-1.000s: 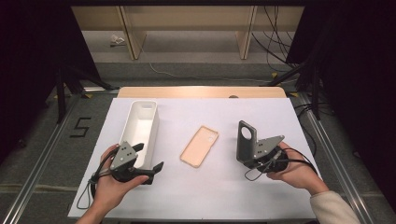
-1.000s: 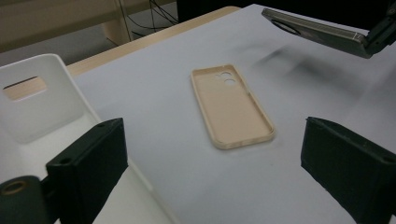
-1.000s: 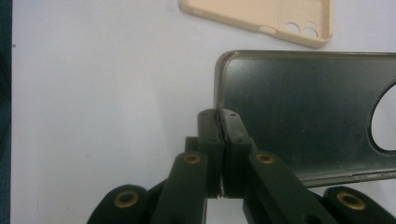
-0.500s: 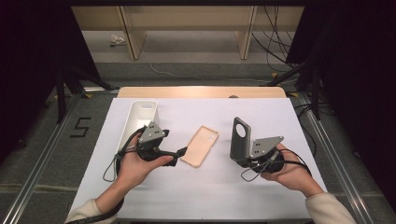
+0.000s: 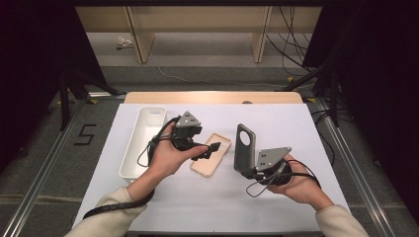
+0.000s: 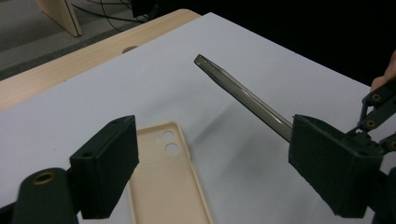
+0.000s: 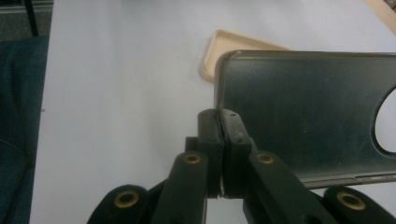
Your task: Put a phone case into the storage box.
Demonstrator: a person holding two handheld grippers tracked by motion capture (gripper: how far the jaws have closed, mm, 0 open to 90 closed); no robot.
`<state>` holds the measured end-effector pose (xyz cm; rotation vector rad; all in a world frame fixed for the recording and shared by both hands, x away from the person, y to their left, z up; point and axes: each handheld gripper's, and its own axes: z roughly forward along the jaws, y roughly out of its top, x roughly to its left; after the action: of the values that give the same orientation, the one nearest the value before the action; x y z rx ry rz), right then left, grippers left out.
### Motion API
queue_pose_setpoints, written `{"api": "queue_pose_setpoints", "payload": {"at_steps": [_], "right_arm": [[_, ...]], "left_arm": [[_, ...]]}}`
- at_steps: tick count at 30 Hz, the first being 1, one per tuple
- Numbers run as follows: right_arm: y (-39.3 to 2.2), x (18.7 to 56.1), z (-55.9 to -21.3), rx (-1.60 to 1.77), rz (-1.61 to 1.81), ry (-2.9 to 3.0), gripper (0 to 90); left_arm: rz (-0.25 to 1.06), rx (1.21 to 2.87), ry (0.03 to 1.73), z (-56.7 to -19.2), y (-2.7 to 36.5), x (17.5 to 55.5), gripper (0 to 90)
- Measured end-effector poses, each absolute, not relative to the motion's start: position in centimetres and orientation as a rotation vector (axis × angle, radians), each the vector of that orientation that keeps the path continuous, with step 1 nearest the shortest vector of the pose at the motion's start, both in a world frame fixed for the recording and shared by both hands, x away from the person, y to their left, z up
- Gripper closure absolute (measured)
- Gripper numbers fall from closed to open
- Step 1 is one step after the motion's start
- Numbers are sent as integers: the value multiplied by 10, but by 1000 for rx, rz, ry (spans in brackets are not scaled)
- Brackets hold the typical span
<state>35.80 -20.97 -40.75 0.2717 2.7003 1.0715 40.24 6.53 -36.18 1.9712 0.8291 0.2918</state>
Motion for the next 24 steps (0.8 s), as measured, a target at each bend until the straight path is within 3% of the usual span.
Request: {"api": "queue_pose_setpoints", "payload": {"at_steps": [14, 24], "right_arm": [[-196, 354, -409, 216, 1077, 2718, 890], [-192, 352, -408, 203, 1072, 2719, 890]], "left_arm": [[190, 1993, 891, -370, 31, 428, 209], [138, 2055, 974, -378, 6, 444, 359]]}}
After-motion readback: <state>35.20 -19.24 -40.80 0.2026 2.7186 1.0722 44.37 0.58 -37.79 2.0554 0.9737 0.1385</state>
